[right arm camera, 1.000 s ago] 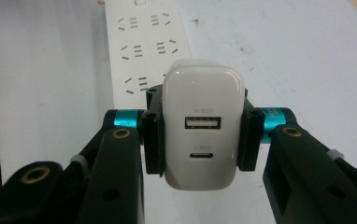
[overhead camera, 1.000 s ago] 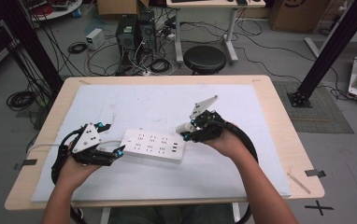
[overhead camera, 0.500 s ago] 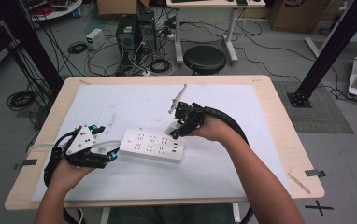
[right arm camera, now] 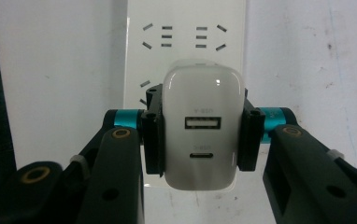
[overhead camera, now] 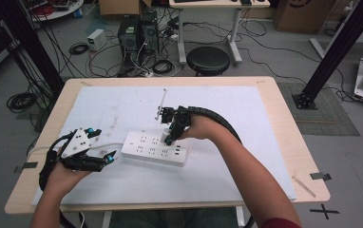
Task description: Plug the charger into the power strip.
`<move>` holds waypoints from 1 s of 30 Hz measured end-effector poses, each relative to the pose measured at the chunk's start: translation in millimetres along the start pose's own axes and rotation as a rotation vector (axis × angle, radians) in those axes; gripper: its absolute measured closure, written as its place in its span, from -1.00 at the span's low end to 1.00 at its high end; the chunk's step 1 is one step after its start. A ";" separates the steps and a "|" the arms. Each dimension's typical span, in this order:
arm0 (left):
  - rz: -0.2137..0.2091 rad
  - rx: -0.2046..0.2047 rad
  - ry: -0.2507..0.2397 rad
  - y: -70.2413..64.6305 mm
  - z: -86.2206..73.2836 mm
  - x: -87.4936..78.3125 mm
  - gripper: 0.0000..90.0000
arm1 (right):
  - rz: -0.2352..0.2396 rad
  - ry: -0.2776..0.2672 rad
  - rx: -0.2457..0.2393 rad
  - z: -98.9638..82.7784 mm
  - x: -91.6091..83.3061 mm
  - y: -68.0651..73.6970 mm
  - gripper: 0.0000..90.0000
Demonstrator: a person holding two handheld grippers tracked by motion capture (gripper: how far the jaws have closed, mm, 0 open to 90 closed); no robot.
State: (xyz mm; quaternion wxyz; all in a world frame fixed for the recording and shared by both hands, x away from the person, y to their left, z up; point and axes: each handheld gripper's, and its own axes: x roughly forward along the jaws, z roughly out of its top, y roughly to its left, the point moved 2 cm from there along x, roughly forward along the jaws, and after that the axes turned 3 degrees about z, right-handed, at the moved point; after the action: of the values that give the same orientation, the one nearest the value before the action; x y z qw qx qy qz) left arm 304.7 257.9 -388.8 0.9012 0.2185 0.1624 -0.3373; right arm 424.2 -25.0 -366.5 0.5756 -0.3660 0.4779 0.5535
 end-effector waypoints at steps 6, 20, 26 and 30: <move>0.000 -0.005 0.002 1.8 -2.3 0.8 -0.67 | -0.003 0.028 0.007 2.0 4.9 -1.8 0.40; 0.007 -0.020 -0.005 5.5 -9.4 -2.0 -0.67 | -0.007 0.078 -0.016 8.9 13.9 -4.9 0.40; 0.007 -0.024 -0.004 5.1 -11.1 0.1 -0.67 | -0.027 0.124 -0.057 14.1 14.4 -3.0 0.41; -0.001 -0.023 -0.001 3.3 -11.1 5.0 -0.67 | -0.044 0.144 -0.072 18.1 16.1 -0.4 0.40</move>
State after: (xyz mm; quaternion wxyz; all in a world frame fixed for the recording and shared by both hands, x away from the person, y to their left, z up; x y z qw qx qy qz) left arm 308.9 263.0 -399.5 0.9035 0.2080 0.1659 -0.3360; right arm 426.1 -3.2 -377.0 0.5384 -0.4357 0.4897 0.5296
